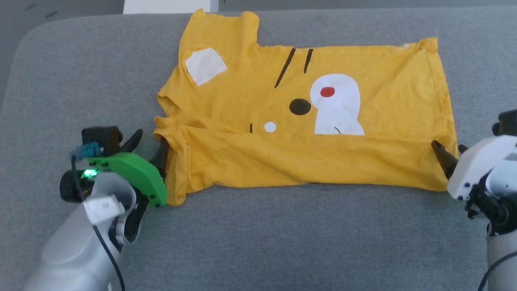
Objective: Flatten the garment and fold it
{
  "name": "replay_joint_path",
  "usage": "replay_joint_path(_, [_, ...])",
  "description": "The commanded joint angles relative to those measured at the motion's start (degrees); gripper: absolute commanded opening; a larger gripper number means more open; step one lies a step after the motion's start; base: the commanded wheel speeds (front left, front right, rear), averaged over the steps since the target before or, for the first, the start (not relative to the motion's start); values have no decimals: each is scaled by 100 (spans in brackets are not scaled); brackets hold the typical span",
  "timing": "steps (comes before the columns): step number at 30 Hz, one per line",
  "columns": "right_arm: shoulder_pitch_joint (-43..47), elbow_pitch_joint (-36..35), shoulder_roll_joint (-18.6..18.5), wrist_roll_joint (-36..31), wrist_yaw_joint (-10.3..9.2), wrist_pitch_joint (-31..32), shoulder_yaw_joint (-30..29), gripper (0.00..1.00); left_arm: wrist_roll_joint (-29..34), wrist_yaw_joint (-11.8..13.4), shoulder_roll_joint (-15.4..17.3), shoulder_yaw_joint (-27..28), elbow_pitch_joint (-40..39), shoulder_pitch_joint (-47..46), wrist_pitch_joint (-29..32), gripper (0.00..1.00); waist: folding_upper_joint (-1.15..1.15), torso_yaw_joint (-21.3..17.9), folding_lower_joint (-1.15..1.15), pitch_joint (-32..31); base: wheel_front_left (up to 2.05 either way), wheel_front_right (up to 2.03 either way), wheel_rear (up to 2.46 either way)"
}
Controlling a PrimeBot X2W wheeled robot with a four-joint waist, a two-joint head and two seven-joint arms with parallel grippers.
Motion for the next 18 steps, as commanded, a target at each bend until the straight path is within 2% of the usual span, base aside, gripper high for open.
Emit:
replay_joint_path(1, [176,-134,13,-55,-9,-239,-23,100,173,141,36,30,-53,157,-269,100,0,56,0,-228,0,0,0])
replay_joint_path(5, [610,-467,65,-80,-9,-975,-64,100,433,438,-34,36,-320,535,-878,100,0,118,0,-477,0,0,0])
replay_joint_path(11, [1234,-932,251,-57,-9,-2245,-63,100,779,789,-222,112,-932,1178,-1167,100,0,184,0,-744,0,0,0])
replay_joint_path(18, [1771,-1197,447,1,-9,-3557,219,100,893,831,-427,39,-1092,1683,-1191,100,0,107,0,-862,0,0,0])
